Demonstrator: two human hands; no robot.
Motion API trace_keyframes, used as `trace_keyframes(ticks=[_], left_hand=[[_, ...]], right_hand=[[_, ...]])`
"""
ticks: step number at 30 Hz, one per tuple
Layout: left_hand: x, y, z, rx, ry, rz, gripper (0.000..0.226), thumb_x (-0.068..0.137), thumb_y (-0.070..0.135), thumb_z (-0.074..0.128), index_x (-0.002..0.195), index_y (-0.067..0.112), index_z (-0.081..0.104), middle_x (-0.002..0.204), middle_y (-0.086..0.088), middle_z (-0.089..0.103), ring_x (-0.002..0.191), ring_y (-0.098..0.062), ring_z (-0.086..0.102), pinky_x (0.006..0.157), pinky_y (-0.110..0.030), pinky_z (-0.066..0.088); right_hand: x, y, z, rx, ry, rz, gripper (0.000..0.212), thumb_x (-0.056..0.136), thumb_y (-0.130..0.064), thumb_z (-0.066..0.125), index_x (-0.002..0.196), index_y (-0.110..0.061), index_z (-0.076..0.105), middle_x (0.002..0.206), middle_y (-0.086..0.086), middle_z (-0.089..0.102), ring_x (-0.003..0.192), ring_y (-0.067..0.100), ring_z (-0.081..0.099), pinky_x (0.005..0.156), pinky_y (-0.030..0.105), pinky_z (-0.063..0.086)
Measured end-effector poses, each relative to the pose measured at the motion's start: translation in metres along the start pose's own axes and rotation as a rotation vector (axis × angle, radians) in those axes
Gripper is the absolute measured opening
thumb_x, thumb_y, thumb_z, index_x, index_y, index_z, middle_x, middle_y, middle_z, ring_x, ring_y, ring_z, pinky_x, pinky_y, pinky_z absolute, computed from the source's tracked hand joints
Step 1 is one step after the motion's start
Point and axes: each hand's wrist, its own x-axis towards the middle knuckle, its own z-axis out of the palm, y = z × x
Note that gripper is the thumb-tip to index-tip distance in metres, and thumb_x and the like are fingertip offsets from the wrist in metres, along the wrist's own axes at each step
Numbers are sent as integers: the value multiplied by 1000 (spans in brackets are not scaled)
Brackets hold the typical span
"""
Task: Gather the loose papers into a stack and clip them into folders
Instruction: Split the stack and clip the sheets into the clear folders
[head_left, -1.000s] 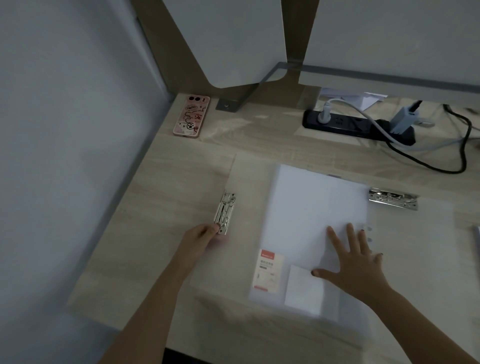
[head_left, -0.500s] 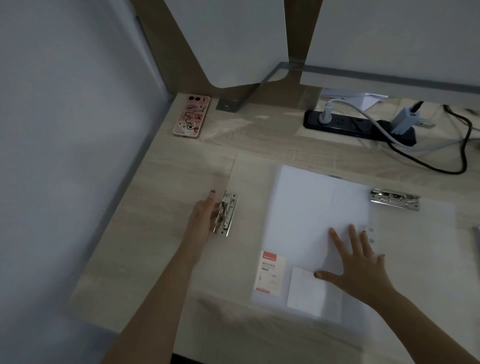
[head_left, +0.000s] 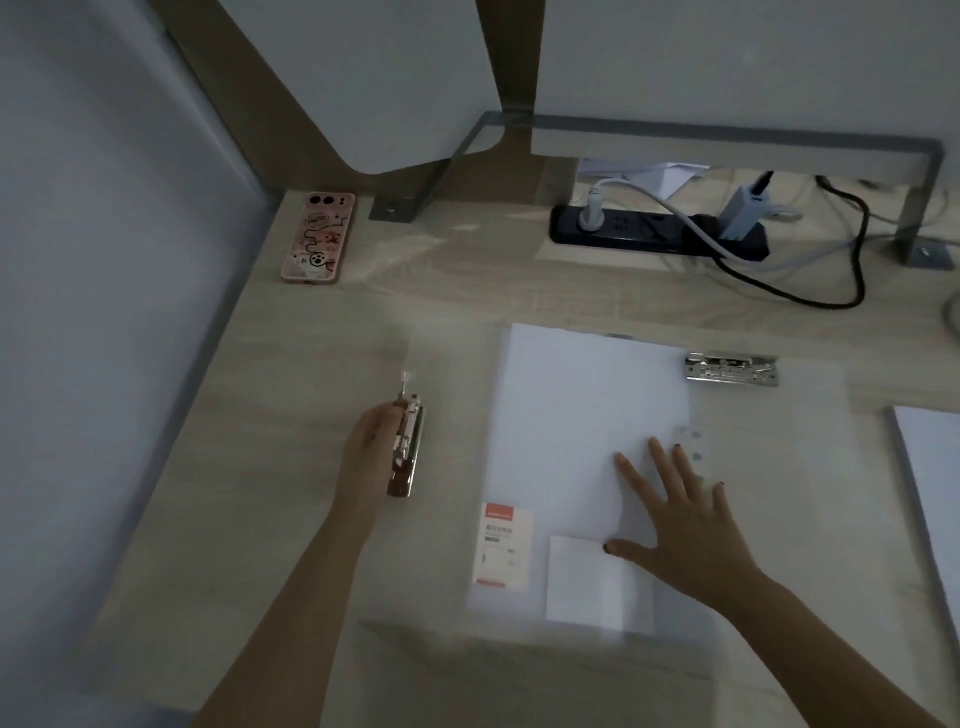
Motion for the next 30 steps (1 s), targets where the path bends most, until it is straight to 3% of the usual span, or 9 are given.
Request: trace_keyframes(ticks=[3,5,7,10,13,15,18,20,30], left_hand=[[-3,-2,4,200,187,217,26,89,18,58,113,12,57,126,-14,46,104,-15,55,82,-19,48],[-12,12,24,362,260,443,40,87,27,56,122,8,53,139,-14,33,128,-21,34,100,-20,32],[-20,27,54,522,163,610,50,85,39,44,125,9,51,142,-14,32,133,-23,27,106,-22,23],[-23,31,105,794,-56,798,51,88,39,33,130,14,48,148,-13,30,139,-29,24,115,-36,15],[-26,27,156,1001,-272,852,59,90,40,20,144,18,30,157,-9,14,146,-27,3,114,-35,-10],[-23,17,181,1111,-348,842,60,91,41,15,147,19,19,158,-7,5,146,-25,-5,112,-36,-16],[-16,-4,198,1262,-312,838,58,95,46,18,145,17,26,155,-9,20,144,-28,15,120,-43,2],[-13,-17,200,1265,-266,857,58,97,47,18,144,16,29,153,-9,27,143,-26,19,115,-43,13],[-8,-25,207,1235,-198,901,58,95,47,31,144,16,32,153,-7,27,143,-22,16,114,-40,15]], right_hand=[[0,4,-2,52,19,-7,82,78,-74,14,145,-33,-13,156,1,-18,144,22,-15,114,47,16],[5,11,-13,173,74,12,70,92,-56,33,149,-31,1,159,-2,6,146,22,10,110,41,27],[15,21,-27,294,175,58,63,95,-42,40,149,-28,10,148,-1,31,134,21,33,95,38,43],[40,39,-47,396,218,145,62,95,-32,42,149,-25,12,133,6,44,119,26,46,86,39,45],[62,54,-58,415,209,157,64,96,-25,38,150,-24,4,132,12,43,108,32,53,77,38,43],[71,61,-60,408,204,148,65,96,-21,35,150,-25,-1,134,14,42,99,34,57,70,35,42],[79,67,-58,359,162,141,65,96,-19,33,150,-24,-3,137,14,41,103,35,56,71,35,41],[82,70,-56,336,126,128,66,95,-16,32,149,-23,-6,136,15,42,104,34,55,71,33,39],[91,77,-64,304,7,86,78,90,-4,39,148,-19,-11,109,19,58,90,31,56,69,28,34]])
